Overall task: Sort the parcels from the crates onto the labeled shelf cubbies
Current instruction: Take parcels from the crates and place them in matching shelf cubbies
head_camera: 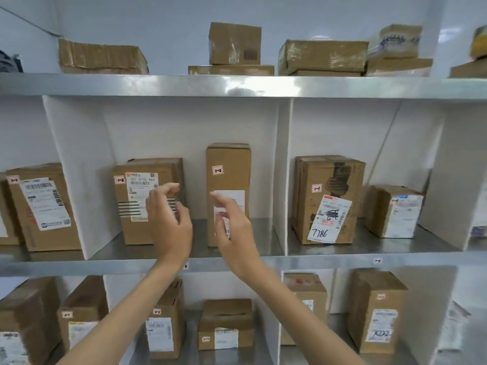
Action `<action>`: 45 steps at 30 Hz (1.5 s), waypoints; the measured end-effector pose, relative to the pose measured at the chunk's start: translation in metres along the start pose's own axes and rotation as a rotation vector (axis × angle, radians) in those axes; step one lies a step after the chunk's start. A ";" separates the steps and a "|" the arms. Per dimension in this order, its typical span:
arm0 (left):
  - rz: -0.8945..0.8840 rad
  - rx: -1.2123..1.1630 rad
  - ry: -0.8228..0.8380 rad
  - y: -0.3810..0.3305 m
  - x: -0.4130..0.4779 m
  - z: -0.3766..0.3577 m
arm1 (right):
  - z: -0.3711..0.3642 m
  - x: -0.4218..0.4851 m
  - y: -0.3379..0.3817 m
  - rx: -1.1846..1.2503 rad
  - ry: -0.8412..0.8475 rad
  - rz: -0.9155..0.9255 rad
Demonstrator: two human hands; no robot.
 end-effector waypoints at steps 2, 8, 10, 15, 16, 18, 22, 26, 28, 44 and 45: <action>-0.033 -0.074 -0.003 -0.038 -0.008 -0.018 | 0.044 -0.010 -0.006 0.042 -0.076 0.009; -0.077 -0.160 0.039 -0.147 -0.064 -0.093 | 0.173 -0.046 -0.045 0.039 -0.174 -0.075; -0.057 -0.196 0.094 -0.174 -0.089 -0.118 | 0.207 -0.057 -0.063 0.030 -0.180 -0.126; 0.034 -0.199 0.308 -0.206 -0.130 -0.166 | 0.262 -0.076 -0.101 0.058 -0.149 -0.234; 0.044 -0.189 0.353 -0.207 -0.134 -0.174 | 0.271 -0.078 -0.107 0.057 -0.150 -0.249; 0.073 -0.180 0.404 -0.205 -0.136 -0.188 | 0.286 -0.076 -0.119 0.056 -0.148 -0.288; 0.185 -0.139 0.446 -0.191 -0.134 -0.208 | 0.302 -0.067 -0.144 0.080 -0.124 -0.426; 0.285 -0.059 0.483 -0.171 -0.129 -0.231 | 0.296 -0.052 -0.164 0.039 -0.012 -0.537; 0.375 -0.025 0.476 -0.158 -0.127 -0.241 | 0.288 -0.043 -0.168 0.041 0.084 -0.544; 0.472 -0.013 0.369 -0.126 -0.143 -0.274 | 0.255 -0.023 -0.211 -0.048 0.085 -0.381; 0.433 0.009 0.334 -0.131 -0.142 -0.270 | 0.257 -0.024 -0.212 -0.047 0.094 -0.404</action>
Point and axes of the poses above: each hand's wrist, its own x-axis towards the middle knuckle, its own z-axis out of the back of the hand, y = z × x, the point moved 4 cm from there along x, towards the middle knuckle, and after that the axes turned 10 degrees about -z, right-handed, at the moved point
